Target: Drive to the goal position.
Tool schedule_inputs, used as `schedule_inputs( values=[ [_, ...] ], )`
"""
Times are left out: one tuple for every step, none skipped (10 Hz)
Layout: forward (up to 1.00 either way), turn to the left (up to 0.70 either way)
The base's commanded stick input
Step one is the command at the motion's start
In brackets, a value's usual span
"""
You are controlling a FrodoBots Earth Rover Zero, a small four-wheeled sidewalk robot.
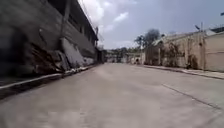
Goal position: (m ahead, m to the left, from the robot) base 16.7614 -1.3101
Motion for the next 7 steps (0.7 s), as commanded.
schedule_inputs(
  values=[
    [1.0,0.0],
    [1.0,0.0],
    [1.0,0.0],
    [1.0,0.0],
    [1.0,0.0],
    [1.0,0.0],
    [1.0,0.0]
  ],
)
